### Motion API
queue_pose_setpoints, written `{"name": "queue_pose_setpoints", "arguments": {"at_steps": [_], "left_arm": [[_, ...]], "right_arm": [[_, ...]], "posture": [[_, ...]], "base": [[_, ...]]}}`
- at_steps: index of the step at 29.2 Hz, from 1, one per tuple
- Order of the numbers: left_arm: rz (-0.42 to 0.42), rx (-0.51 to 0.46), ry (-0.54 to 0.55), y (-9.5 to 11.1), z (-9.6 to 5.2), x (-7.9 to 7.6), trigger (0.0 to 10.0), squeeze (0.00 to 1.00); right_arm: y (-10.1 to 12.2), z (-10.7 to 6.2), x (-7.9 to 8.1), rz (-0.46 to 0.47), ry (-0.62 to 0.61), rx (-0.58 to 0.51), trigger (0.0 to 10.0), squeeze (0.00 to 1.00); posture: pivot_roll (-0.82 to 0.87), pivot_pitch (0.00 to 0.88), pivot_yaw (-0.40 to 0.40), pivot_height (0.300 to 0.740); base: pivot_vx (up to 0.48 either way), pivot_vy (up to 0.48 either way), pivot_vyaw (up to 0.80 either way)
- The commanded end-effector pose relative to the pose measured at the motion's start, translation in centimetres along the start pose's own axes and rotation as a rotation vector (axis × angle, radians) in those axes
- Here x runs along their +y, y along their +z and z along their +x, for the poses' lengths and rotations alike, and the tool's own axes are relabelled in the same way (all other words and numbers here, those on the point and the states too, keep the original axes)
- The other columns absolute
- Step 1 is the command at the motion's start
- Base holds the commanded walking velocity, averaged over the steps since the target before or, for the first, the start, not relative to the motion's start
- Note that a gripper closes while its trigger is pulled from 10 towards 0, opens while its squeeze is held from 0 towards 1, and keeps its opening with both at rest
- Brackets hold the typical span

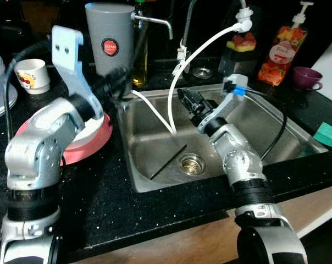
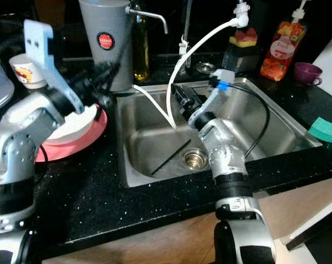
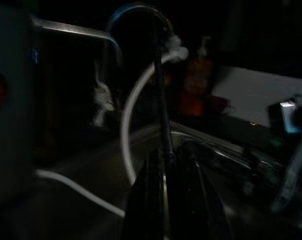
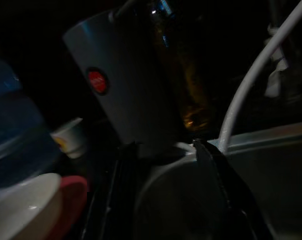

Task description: Kitchen organization

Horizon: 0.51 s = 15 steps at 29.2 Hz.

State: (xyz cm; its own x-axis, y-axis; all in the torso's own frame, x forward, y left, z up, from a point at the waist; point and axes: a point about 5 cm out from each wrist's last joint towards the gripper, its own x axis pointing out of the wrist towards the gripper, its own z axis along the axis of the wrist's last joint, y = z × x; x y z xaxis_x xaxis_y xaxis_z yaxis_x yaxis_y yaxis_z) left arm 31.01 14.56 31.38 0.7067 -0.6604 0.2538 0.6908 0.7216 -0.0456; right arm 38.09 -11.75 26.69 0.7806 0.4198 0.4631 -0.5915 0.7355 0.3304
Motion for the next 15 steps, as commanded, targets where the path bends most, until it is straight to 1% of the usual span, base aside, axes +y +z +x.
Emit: {"name": "queue_pose_setpoints", "arguments": {"at_steps": [1, 2, 3, 5, 7, 8, 10, 11, 13, 15], "left_arm": [[-0.037, 0.006, -0.043, -0.1, -0.3, -0.6, 0.0, 0.0], [-0.084, 0.029, -0.048, -0.7, -0.6, -0.7, 0.0, 0.0], [-0.11, 0.047, -0.052, -1.1, -0.9, -0.7, 0.0, 0.0], [-0.15, 0.062, -0.065, -1.6, -1.4, -1.0, 0.0, 0.0], [-0.187, 0.072, -0.075, -2.0, -1.7, -1.3, 0.0, 0.0], [-0.187, 0.072, -0.075, -2.0, -1.7, -1.3, 0.0, 0.0], [-0.21, 0.08, -0.086, -2.2, -1.9, -1.6, 0.0, 0.0], [-0.21, 0.08, -0.086, -2.2, -1.9, -1.6, 0.0, 0.0], [-0.224, 0.091, -0.087, -2.4, -2.1, -1.7, 0.0, 0.0], [-0.242, 0.107, -0.089, -2.6, -2.2, -1.8, 0.0, 0.0]], "right_arm": [[-0.5, -0.2, 0.1, 0.062, -0.001, 0.023, 10.0, 0.93], [-0.7, -0.4, 0.4, 0.128, 0.006, 0.039, 10.0, 1.0], [-0.9, -0.5, 0.8, 0.209, 0.021, 0.047, 10.0, 1.0], [-0.9, -0.7, 1.3, 0.329, 0.056, 0.057, 10.0, 1.0], [-0.9, -0.9, 1.9, 0.417, 0.119, 0.073, 10.0, 1.0], [-0.9, -0.9, 1.9, 0.417, 0.119, 0.073, 10.0, 1.0], [-0.6, -1.2, 2.7, 0.477, 0.192, 0.079, 10.0, 1.0], [-0.6, -1.2, 2.7, 0.477, 0.192, 0.079, 10.0, 1.0], [-0.3, -1.4, 3.5, 0.506, 0.267, 0.082, 10.0, 1.0], [-0.1, -1.6, 4.3, 0.511, 0.316, 0.095, 10.0, 1.0]], "posture": [[0.02, 0.08, -0.036, 0.74], [0.02, 0.08, -0.036, 0.74], [0.02, 0.084, -0.038, 0.74], [0.02, 0.085, -0.037, 0.74], [0.02, 0.085, -0.037, 0.74], [0.02, 0.085, -0.037, 0.74], [0.02, 0.088, -0.037, 0.74], [0.02, 0.088, -0.037, 0.74], [0.02, 0.087, -0.036, 0.74], [0.02, 0.088, -0.035, 0.74]], "base": [[0.0, 0.0, 0.0], [0.0, 0.0, 0.0], [0.0, 0.0, 0.0], [0.0, 0.0, 0.0], [0.0, 0.0, 0.0], [0.0, 0.0, 0.0], [0.0, 0.0, 0.0], [0.0, 0.0, 0.0], [0.0, 0.0, 0.0], [0.0, 0.0, 0.0]]}}
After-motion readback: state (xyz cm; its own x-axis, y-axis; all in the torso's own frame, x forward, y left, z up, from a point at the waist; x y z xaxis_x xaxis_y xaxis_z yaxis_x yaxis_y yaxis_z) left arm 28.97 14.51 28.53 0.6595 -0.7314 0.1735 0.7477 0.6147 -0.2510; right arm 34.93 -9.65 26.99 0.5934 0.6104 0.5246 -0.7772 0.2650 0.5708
